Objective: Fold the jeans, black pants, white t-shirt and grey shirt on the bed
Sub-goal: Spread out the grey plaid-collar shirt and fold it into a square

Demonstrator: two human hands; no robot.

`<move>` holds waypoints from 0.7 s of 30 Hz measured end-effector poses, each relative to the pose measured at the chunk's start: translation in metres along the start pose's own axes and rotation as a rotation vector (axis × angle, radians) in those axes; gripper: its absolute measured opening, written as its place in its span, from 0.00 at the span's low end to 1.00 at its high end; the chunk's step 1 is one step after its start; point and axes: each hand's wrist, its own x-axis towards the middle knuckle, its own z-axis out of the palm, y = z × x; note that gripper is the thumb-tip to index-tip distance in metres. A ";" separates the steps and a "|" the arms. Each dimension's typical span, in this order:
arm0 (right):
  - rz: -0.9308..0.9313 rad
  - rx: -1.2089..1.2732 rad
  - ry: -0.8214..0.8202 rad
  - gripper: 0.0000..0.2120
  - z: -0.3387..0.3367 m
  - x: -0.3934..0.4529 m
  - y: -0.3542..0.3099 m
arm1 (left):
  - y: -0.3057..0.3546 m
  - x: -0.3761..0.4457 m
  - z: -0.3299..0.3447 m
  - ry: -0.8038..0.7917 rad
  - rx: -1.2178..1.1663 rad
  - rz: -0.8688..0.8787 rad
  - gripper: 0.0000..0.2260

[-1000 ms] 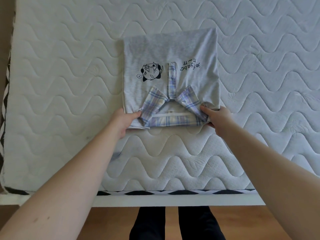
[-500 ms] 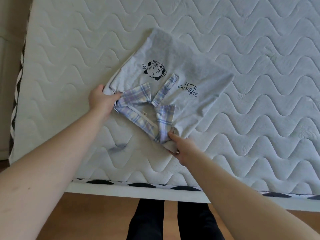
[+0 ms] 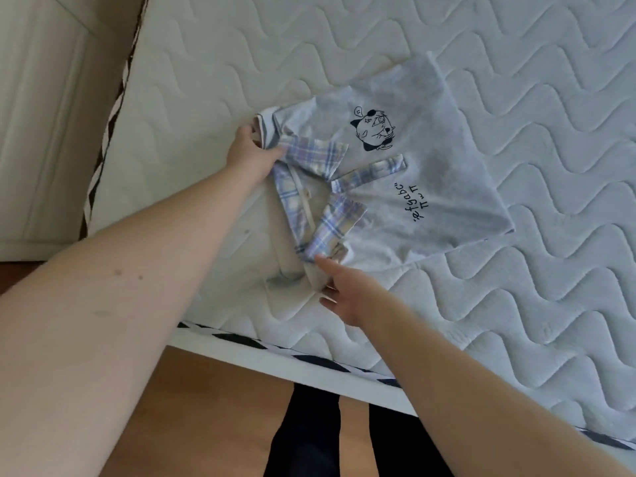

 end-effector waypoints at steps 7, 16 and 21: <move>0.017 -0.617 0.045 0.14 -0.042 -0.031 -0.045 | -0.039 -0.072 0.007 -0.142 -0.372 -0.305 0.09; -0.463 -0.716 -0.036 0.01 0.016 -0.016 -0.148 | -0.063 -0.140 0.021 -0.294 -0.532 -0.479 0.18; -0.831 -1.007 0.004 0.11 0.044 0.005 -0.175 | -0.071 -0.158 0.032 -0.313 -0.354 -0.466 0.32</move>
